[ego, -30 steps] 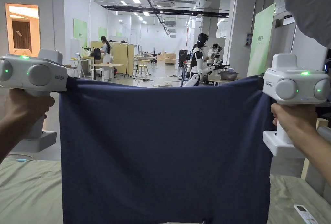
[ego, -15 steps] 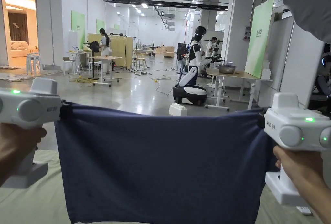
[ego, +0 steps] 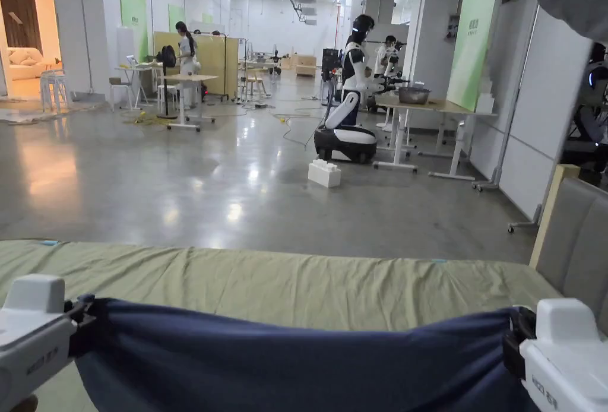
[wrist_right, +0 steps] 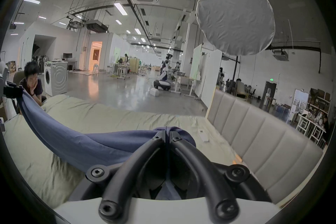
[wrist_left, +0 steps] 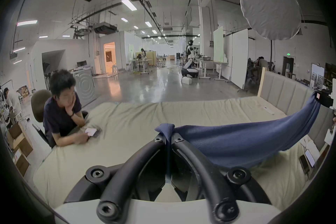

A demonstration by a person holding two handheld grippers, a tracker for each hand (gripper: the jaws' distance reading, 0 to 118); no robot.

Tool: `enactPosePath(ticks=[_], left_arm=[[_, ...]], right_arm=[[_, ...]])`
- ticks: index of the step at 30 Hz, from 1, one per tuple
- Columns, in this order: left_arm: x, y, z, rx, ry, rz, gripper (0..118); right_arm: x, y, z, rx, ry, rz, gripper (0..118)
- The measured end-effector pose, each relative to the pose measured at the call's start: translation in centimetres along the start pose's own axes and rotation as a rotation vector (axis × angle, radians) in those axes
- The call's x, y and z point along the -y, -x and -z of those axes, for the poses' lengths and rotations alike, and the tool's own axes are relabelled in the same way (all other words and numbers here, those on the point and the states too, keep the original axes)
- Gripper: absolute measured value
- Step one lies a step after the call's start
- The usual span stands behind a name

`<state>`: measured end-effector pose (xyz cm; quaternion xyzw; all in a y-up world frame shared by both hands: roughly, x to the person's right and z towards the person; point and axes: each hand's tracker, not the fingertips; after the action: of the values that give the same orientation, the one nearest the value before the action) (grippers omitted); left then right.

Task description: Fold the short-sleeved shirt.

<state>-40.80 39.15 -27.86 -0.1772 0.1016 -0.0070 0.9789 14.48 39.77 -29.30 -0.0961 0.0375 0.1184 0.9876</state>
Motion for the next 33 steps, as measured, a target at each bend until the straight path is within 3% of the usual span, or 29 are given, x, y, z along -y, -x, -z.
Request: enactPosePath(ticks=[2,3,5,6,8,9,10,13,18,23,33], left_arm=[[5.2,1.1,-1.2,0.011,0.038,-0.028,4],[5.8,-2.4,-5.7,0.009,0.055,-0.038,4],[8.7,-2.8,-7.5,0.015,0.101,-0.037,4],[10.1,-2.8,-8.4,0.005,0.118,-0.041,4],[12.9,-2.5,-10.7,0.006,0.152,-0.03,4],[14.2,-2.6,-11.7,0.002,0.174,-0.037,4],[15.6,-2.6,-12.7,0.005,0.201,-0.043,4],[18.9,-1.5,-13.2,0.014,0.283,-0.028,4],[22.6,-1.0,-14.1,0.028,0.36,-0.05,4],[25.2,-1.5,-13.5,0.044,0.448,-0.003,4],[28.4,-3.0,-10.5,0.028,0.646,0.05,4]], right_arm=[[2.3,0.5,-1.9,-0.021,0.042,0.021,3],[3.5,0.8,-2.9,-0.032,0.053,-0.009,3],[5.5,1.5,-4.8,-0.036,0.055,-0.061,3],[7.0,1.7,-5.6,-0.061,0.128,-0.028,3],[9.0,2.0,-7.5,-0.045,0.096,-0.074,3],[10.6,2.2,-8.3,-0.069,0.202,-0.036,3],[11.7,2.3,-9.2,-0.076,0.19,-0.046,3],[14.5,2.9,-11.2,-0.091,0.238,-0.13,3],[19.1,3.1,-12.5,-0.121,0.395,-0.126,3],[22.3,3.5,-12.4,-0.145,0.475,-0.199,3],[26.9,4.7,-9.5,-0.158,0.716,-0.145,4]])
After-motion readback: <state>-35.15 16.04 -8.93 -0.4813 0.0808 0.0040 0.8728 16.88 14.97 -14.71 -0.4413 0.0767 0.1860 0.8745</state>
